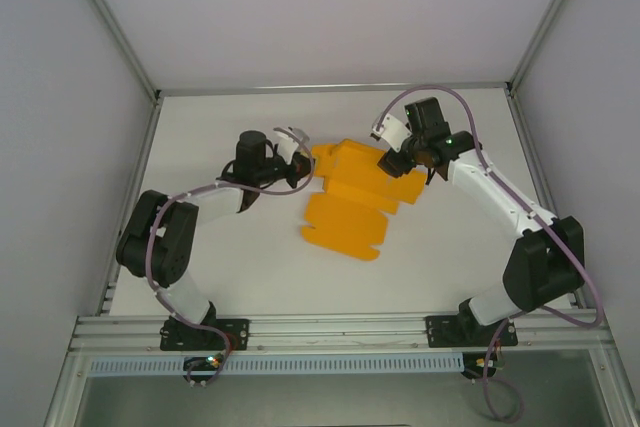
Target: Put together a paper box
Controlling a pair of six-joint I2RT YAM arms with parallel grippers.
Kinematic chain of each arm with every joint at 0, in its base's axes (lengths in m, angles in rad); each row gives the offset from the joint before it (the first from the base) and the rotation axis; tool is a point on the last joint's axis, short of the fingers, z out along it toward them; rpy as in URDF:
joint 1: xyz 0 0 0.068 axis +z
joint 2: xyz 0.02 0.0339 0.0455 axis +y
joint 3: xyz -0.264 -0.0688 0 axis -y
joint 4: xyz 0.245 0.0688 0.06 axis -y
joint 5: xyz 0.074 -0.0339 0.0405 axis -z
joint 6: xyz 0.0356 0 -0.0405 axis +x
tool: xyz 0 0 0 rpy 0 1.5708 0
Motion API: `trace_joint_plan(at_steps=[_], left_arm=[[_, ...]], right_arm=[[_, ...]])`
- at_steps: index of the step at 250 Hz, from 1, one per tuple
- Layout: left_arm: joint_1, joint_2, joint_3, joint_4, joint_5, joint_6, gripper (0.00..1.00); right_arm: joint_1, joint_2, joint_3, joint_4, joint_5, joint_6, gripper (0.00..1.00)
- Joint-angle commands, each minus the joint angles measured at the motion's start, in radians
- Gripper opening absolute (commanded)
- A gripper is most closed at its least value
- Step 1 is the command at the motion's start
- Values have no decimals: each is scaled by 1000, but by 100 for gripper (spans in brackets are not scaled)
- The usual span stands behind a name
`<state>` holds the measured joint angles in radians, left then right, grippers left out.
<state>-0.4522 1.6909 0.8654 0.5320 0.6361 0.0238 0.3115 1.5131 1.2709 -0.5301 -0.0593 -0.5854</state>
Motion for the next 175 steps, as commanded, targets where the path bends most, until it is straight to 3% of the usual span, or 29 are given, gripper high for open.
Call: trace_joint_plan(at_steps=[1,32,52,64,95,122,130,141,160,175], left_arm=[[-5,-42,-22,44,20,27,0],[-5,-43,-39,77,17,21,0],[0,-44,-49,104,24,6,0],[3,-43,-53,113,24,2,0],[13,-39,-52,111,22,-2,0],[14,-31,-52,114,10,-18,0],[16,-31,-54,115,-6,-28,15],[22,-34,-57,112,-23,-45,54],[64,-48,-71,112,-41,-116,65],[110,-70,-94,122,-42,-190,89]], right_arm=[[-5,58,22,-64,-12,-30,61],[-3,99,34,-77,-18,-36,50],[-3,110,36,-82,-12,-36,47],[-3,114,35,-83,-17,-36,39],[-1,106,28,-77,-15,-31,5],[33,74,-21,-5,69,-56,1],[52,65,-45,50,133,-78,1],[82,56,-80,126,241,-119,1],[124,56,-125,255,426,-202,1],[150,58,-158,359,534,-271,1]])
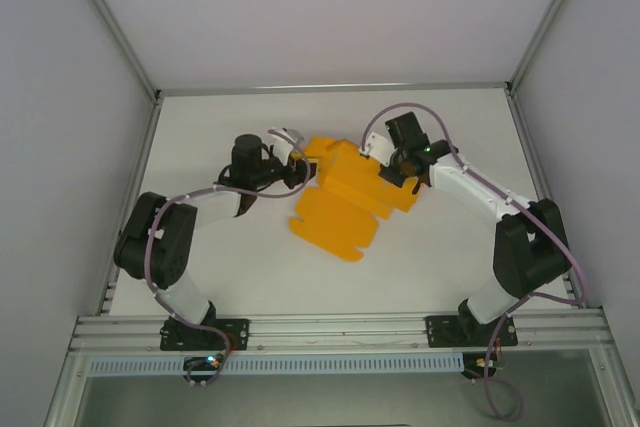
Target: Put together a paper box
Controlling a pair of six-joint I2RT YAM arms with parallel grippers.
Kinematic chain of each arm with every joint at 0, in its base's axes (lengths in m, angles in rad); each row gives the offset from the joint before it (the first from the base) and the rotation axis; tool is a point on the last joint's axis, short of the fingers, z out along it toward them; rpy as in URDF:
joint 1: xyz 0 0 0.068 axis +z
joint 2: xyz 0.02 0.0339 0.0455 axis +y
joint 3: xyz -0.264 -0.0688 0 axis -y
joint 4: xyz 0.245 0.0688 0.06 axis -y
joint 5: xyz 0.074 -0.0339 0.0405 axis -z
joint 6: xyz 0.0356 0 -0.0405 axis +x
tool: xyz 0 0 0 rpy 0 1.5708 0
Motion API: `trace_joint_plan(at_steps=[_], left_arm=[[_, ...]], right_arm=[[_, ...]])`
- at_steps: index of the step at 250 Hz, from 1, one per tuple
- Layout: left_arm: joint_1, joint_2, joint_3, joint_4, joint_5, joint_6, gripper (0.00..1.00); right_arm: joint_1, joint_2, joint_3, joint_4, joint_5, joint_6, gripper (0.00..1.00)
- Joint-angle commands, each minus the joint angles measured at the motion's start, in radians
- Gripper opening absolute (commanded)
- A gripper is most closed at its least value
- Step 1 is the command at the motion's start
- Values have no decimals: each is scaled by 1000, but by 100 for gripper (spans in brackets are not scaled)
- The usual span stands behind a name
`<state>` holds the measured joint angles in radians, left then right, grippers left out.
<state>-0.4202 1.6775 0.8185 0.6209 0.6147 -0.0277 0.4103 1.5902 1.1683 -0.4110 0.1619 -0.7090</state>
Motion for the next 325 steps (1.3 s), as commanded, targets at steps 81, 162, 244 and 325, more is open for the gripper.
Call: trace_joint_plan(at_steps=[81,162,244,325], left_arm=[[168,-54,68,-378,-305,-157,100],[130,105,105,-265,-24,-103,78],[59,172,75,-152,94,-58,59],[9,227,134,-182,101,-15,50]], right_arm=[[205,28,-376,1146,482,-605,0],[234,192,-454,1495,469,-720,0],[233,156,-445,1252,437,-585,0],[217,176,-426,1122,425,-521,0]])
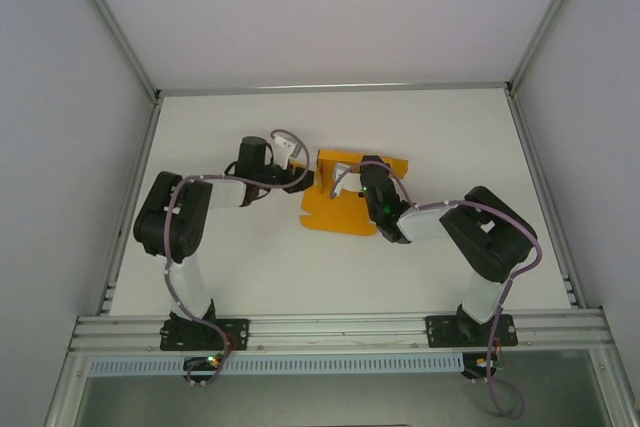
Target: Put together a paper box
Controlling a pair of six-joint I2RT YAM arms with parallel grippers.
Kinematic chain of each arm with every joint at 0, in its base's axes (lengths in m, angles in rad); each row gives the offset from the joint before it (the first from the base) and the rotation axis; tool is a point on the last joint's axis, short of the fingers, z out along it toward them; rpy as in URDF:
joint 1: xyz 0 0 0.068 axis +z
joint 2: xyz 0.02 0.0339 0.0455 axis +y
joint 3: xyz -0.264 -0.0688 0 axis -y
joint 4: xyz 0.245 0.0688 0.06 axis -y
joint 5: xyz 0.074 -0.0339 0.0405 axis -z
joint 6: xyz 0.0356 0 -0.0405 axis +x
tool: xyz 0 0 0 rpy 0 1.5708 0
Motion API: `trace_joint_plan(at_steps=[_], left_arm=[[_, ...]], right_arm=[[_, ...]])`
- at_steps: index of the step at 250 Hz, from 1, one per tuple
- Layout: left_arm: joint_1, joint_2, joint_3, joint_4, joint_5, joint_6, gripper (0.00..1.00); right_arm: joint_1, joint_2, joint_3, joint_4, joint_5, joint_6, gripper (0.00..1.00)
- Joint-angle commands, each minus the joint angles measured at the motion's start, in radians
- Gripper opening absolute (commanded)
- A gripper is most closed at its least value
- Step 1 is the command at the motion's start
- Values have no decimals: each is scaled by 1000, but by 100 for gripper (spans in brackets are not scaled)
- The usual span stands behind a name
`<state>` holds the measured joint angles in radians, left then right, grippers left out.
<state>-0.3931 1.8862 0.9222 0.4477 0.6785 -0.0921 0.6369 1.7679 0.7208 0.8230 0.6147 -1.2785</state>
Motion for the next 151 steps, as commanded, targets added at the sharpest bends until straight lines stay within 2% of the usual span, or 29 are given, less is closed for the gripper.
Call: trace_joint_plan(at_steps=[1,40,78,102,113,127,151], left_arm=[[-19,18,29,-9,38,50,50],[-58,0,-15,-10,-6,96,50],[-58,-17,-61,52,-4,103,63],[-61,-10,-69,102,19,96,67],[-65,0,-63,120,15,95,67],[-71,18,-45,126,-42,89,61],[-75,44,-10,132,-63,80,59]], right_arm=[[-9,-1,22,-110,-28,47,0],[-2,13,-24,56,-35,-35,0],[26,18,-72,125,-28,-76,0],[39,12,-85,127,-11,-66,0],[48,9,-88,117,-10,-63,0],[61,8,-87,104,-9,-62,0],[79,0,-78,39,-16,-27,0]])
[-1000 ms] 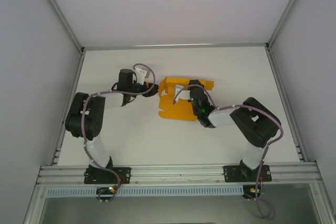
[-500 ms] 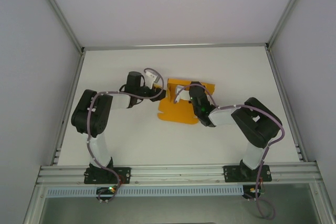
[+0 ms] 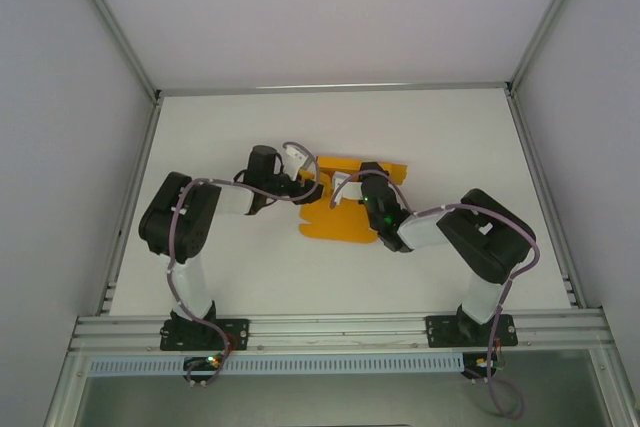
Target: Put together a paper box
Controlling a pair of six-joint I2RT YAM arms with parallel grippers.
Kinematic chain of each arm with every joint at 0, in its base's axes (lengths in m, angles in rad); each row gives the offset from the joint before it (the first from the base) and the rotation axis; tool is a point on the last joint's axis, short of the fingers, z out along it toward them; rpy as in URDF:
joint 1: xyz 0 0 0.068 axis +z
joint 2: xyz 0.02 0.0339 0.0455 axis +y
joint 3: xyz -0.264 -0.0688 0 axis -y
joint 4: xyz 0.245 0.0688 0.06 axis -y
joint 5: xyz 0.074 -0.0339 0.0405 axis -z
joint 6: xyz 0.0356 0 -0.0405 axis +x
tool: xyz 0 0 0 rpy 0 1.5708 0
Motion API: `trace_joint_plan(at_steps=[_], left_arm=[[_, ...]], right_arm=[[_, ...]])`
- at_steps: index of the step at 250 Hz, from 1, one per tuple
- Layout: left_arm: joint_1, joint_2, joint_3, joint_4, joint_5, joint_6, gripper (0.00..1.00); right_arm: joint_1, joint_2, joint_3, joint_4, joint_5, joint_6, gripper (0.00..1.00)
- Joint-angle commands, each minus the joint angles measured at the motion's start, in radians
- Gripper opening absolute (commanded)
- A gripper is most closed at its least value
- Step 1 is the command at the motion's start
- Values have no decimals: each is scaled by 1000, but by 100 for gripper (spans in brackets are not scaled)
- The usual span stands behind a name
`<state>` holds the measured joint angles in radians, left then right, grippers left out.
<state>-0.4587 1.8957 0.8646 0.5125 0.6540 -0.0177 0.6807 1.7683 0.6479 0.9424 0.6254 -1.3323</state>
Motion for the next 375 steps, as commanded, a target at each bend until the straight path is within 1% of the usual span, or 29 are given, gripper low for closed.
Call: trace_joint_plan(at_steps=[1,27,44,75,84,100,116,139,172,192,205,212,215,218,229,242,251,261,278,285,294,300,306,310,325,334,349,364,375], left_arm=[[-9,35,49,67,-37,5,59],[-22,34,38,118,-85,4,54],[-30,26,13,159,-158,-8,46],[-44,14,-19,226,-283,-29,42],[-49,16,-30,262,-309,-37,36],[-51,22,-48,324,-323,-63,29],[-54,28,-53,349,-336,-77,11],[-56,18,-60,354,-344,-101,4],[-69,1,-67,349,-396,-93,3],[-87,-10,-58,294,-507,-98,3],[-105,-16,-36,226,-603,-111,3],[-114,-16,-23,189,-637,-111,7],[-116,-14,-17,175,-648,-110,17],[-120,-11,-12,164,-659,-110,21],[-129,0,-1,156,-688,-114,24],[-129,11,-4,187,-633,-105,30],[-128,20,-9,225,-612,-120,30],[-128,27,-9,254,-575,-124,28],[-127,41,14,251,-554,-119,15],[-128,45,29,232,-554,-116,14],[-129,52,49,209,-558,-104,15],[-128,55,61,196,-557,-101,21],[-127,58,74,181,-548,-102,28],[-127,60,80,173,-540,-102,29],[-124,69,94,169,-521,-113,19],[-124,74,101,167,-514,-120,18],[-122,81,113,167,-488,-121,0],[-124,84,126,140,-495,-119,0],[-125,78,129,113,-529,-112,0]], right_arm=[[36,-1,-5,-85,-27,29,0],[46,-4,5,-149,-34,65,0],[46,6,6,-141,-22,70,0],[51,5,8,-185,-19,107,0],[54,-1,11,-211,-25,124,0],[56,-11,16,-249,-32,148,0],[56,-20,27,-300,-35,173,0],[56,-29,30,-330,-41,199,0],[56,-40,42,-381,-47,245,0],[57,-45,45,-403,-46,273,0],[59,-50,48,-428,-49,296,0],[60,-50,48,-437,-53,306,0],[60,-53,48,-441,-54,310,0],[60,-51,48,-444,-56,313,0],[61,-51,50,-452,-61,323,0],[61,-49,51,-466,-70,337,0],[62,-48,53,-481,-80,345,0],[62,-47,56,-496,-90,355,0],[62,-47,59,-509,-96,360,0],[62,-46,59,-513,-98,361,0],[61,-49,61,-528,-110,365,0],[62,-54,63,-547,-121,373,0],[61,-57,65,-560,-131,383,0],[61,-59,66,-569,-140,389,0],[58,-63,70,-594,-154,404,0],[57,-61,71,-597,-154,408,0],[55,-59,73,-608,-160,412,0],[54,-56,76,-611,-154,413,0],[52,-56,76,-613,-147,414,0]])
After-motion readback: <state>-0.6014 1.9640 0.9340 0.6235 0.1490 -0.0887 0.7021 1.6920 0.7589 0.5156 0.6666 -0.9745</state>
